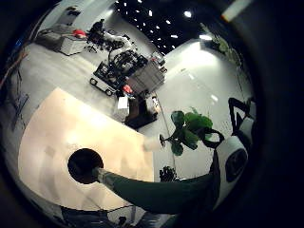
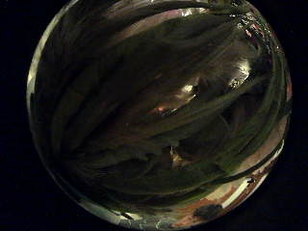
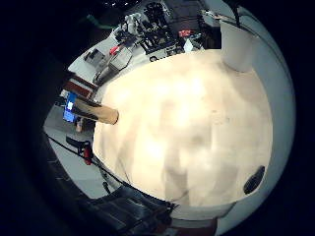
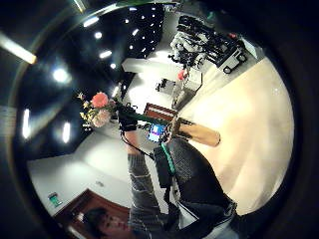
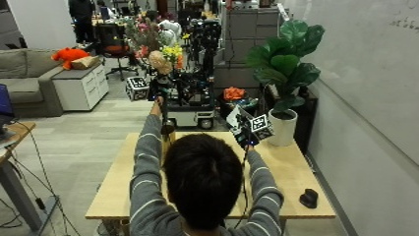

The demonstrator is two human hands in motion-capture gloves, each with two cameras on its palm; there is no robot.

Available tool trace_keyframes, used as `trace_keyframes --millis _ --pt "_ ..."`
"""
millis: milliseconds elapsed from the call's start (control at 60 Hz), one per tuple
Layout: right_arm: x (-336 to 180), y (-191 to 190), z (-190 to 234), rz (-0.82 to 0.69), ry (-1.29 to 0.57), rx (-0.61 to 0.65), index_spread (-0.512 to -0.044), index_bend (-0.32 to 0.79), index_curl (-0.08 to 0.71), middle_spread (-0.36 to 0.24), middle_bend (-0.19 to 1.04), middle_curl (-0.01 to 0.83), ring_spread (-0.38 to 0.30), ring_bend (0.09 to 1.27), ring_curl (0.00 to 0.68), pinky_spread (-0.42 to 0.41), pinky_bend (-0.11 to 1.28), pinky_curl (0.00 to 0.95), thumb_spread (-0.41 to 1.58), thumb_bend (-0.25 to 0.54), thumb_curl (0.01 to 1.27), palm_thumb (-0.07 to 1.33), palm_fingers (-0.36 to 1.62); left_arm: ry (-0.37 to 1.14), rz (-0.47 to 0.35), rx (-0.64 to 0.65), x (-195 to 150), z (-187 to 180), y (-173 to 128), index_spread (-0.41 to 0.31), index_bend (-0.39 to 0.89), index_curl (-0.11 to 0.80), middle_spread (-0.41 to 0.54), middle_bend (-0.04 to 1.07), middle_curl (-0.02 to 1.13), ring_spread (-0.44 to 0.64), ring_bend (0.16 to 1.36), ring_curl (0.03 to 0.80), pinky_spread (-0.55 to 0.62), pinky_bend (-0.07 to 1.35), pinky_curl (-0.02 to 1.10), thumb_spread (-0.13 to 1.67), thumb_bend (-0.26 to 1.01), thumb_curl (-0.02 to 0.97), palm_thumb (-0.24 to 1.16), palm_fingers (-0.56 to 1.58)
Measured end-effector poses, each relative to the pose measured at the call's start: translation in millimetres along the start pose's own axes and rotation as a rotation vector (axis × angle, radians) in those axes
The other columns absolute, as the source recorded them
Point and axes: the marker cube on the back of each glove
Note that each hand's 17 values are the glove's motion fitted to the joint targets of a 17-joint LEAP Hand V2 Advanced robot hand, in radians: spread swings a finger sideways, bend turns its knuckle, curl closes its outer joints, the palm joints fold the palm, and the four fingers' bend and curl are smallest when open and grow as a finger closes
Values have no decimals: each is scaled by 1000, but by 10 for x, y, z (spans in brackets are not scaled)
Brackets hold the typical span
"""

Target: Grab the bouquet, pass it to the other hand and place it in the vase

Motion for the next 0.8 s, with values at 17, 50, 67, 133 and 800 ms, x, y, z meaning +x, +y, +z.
trace_keyframes --millis 17,50,67,133,800 --pt "2 -4 10 -4 -4 0 -412 142 226 -118 179 330 -60 411 314 226 503 348 1072 -24 313 427 334 -30 -30 5 -32 -17 21 -379 574 669 -360 832 553 -380 849 468 -410 657 470 1126 -17 506 710 1414" --pt "11 -16 34 -10 -10 -1 -411 141 227 -119 182 331 -60 410 314 227 498 347 1072 -24 313 427 334 -87 -91 16 -167 -35 15 -379 573 670 -360 832 552 -380 849 468 -409 657 469 1126 -17 506 710 1414" --pt "22 -26 46 -14 -8 1 -411 140 228 -119 182 330 -60 410 314 227 497 347 1072 -24 312 428 334 -69 -95 3 -196 -25 15 -379 573 671 -359 832 552 -380 849 468 -409 657 469 1126 -17 506 710 1414" --pt "46 -23 105 0 -12 -12 -412 143 231 -119 188 331 -60 406 311 227 486 345 1072 -24 312 428 351 105 -2 -70 -79 49 85 -379 572 672 -359 832 552 -380 849 468 -409 657 469 1126 -16 506 710 1414" --pt "71 39 277 -14 -27 -47 -400 146 257 -113 178 322 -53 368 305 240 425 344 1074 -24 314 422 395 -273 -323 34 -1570 49 -172 -382 550 681 -360 832 549 -378 842 467 -414 658 468 1103 -23 510 689 1411"
